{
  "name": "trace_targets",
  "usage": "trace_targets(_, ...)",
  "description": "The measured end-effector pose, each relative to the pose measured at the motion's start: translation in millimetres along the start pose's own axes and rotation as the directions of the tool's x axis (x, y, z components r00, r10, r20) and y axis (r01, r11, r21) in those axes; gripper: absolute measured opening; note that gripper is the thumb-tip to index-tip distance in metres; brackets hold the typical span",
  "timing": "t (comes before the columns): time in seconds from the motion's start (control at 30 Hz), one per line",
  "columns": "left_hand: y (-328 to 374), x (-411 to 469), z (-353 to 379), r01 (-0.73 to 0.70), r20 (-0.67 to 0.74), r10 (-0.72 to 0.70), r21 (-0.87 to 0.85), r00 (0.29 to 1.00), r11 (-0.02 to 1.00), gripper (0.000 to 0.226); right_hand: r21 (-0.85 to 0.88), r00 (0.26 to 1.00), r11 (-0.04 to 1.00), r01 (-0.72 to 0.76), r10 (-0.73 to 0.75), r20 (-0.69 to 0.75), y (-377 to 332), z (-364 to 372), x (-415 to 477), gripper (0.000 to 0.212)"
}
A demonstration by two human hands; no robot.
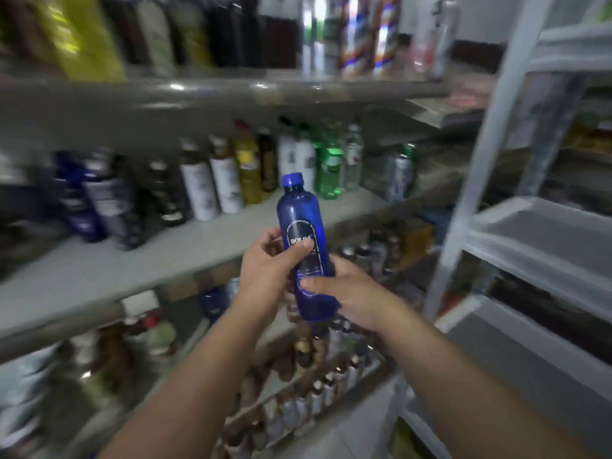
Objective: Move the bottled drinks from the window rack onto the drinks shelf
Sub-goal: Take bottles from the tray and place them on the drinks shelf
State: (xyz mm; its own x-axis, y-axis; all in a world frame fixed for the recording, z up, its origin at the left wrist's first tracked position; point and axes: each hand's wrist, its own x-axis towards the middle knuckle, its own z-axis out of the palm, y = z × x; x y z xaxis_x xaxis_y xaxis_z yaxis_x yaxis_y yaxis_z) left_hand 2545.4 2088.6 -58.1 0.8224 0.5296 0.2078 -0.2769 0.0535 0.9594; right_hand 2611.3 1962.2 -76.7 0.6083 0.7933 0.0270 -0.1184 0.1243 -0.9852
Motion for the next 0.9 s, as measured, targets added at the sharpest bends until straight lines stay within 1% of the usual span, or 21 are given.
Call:
trace_targets(0.03,13,5,-20,-0.05,-0.044,0.051,0.028,0.998,0.998,0.042,-0.074,0.999,0.996,0.045,-0.046,-0.008,-4,22,17,0.054)
trace_targets(0.07,25,9,-40,-0.091,-0.08,0.096,0.063,0.992,0.994,0.042,-0.144,0.995,0.985,0.09,-0.094,-0.021,-5,43,33,0.049)
trace_targets(0.13,44,9,-82,-0.148,-0.154,0.17,0.145,0.973,0.978,0.043,-0.263,0.982,0.95,0.167,-0.184,-0.041,-5,83,62,0.055)
trace_targets(0.23,62,6,-144,-0.172,-0.237,0.223,0.218,0.946,0.961,0.044,-0.416,0.966,0.885,0.21,-0.253,-0.05,5,139,100,0.067)
trace_targets(0.3,67,6,-181,-0.162,-0.276,0.228,0.242,0.934,0.957,0.044,-0.458,0.956,0.856,0.239,-0.29,-0.042,16,173,125,0.063)
trace_targets(0.37,70,12,-214,-0.141,-0.273,0.215,0.266,0.938,0.954,0.043,-0.476,0.948,0.841,0.256,-0.315,-0.047,28,204,150,0.054)
trace_targets(0.43,71,20,-245,-0.115,-0.247,0.182,0.265,0.952,0.957,0.044,-0.455,0.956,0.859,0.237,-0.289,-0.047,38,229,176,0.053)
trace_targets(0.5,72,28,-274,-0.07,-0.287,0.141,0.246,0.947,0.967,0.045,-0.463,0.968,0.865,0.193,-0.244,-0.052,51,251,204,0.05)
trace_targets(0.53,71,32,-290,-0.057,-0.342,0.134,0.224,0.93,0.973,0.04,-0.482,0.968,0.857,0.181,-0.243,-0.068,56,262,217,0.047)
trace_targets(0.6,64,40,-322,-0.031,-0.49,0.122,0.188,0.863,0.982,0.021,-0.517,0.96,0.837,0.178,-0.263,-0.096,64,286,244,0.043)
trace_targets(0.67,56,46,-351,0.018,-0.591,0.089,0.173,0.802,0.985,0.017,-0.544,0.955,0.822,0.168,-0.274,-0.118,70,312,271,0.045)
trace_targets(0.7,52,50,-362,0.048,-0.611,0.066,0.168,0.789,0.985,0.017,-0.547,0.954,0.821,0.164,-0.273,-0.123,74,324,286,0.047)
trace_targets(0.8,44,62,-386,0.093,-0.618,0.014,0.14,0.786,0.986,0.022,-0.561,0.959,0.821,0.105,-0.234,-0.162,88,356,326,0.046)
trace_targets(0.9,40,76,-401,0.099,-0.588,-0.004,0.13,0.809,0.986,0.023,-0.599,0.958,0.799,0.053,-0.209,-0.194,94,378,358,0.047)
